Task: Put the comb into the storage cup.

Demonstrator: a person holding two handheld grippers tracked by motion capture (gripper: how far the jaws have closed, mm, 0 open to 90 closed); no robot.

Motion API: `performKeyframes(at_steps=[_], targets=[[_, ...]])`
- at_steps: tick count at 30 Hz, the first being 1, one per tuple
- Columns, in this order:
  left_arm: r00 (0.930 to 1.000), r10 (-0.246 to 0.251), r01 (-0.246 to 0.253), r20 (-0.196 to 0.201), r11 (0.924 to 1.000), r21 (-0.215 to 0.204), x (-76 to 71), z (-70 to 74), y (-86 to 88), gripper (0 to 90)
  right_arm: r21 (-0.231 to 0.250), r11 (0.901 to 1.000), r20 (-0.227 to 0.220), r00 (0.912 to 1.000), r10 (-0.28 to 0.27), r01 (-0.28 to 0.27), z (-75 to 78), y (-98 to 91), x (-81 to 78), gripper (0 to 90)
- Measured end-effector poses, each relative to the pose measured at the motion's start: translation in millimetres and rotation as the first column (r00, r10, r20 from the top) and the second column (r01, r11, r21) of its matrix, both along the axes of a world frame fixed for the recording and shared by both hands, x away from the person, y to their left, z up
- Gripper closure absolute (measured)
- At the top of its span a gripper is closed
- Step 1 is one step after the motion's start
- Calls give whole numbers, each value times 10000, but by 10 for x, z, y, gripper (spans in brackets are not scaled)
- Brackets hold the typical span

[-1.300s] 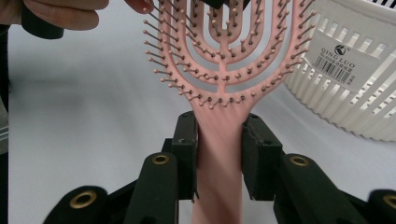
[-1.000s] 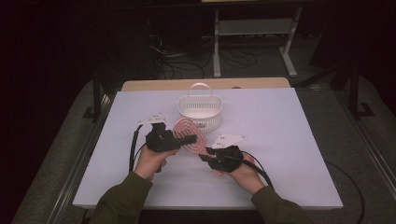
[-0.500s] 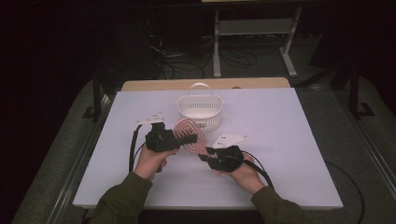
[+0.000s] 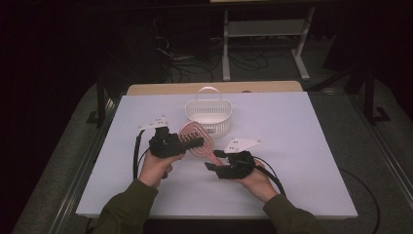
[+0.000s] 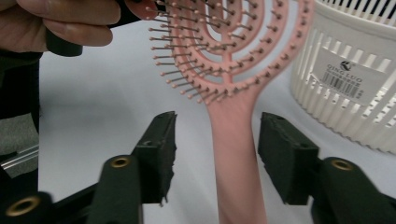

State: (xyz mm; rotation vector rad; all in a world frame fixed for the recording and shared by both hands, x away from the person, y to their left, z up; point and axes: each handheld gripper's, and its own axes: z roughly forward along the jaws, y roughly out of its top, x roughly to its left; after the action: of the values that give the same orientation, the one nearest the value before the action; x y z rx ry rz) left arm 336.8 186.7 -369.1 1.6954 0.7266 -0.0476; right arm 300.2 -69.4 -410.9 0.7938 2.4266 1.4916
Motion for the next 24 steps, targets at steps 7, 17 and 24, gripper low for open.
performKeyframes(at_steps=[7, 17, 24], targets=[[9996, 251, -250, 126, 9997, -78, 14, 41, 89, 642, 98, 9996, -148, 9996, -249, 251, 29, -86, 33, 367], [9986, 474, -472, 232, 9988, -106, 26, 78, 179, 642, -8, 9982, -459, 9971, -599, 600, 31, -228, 80, 285], [9976, 640, -639, 279, 9980, -13, 30, 89, 213, 643, -181, 9959, -634, 9940, -894, 885, 24, -335, 93, 226]])
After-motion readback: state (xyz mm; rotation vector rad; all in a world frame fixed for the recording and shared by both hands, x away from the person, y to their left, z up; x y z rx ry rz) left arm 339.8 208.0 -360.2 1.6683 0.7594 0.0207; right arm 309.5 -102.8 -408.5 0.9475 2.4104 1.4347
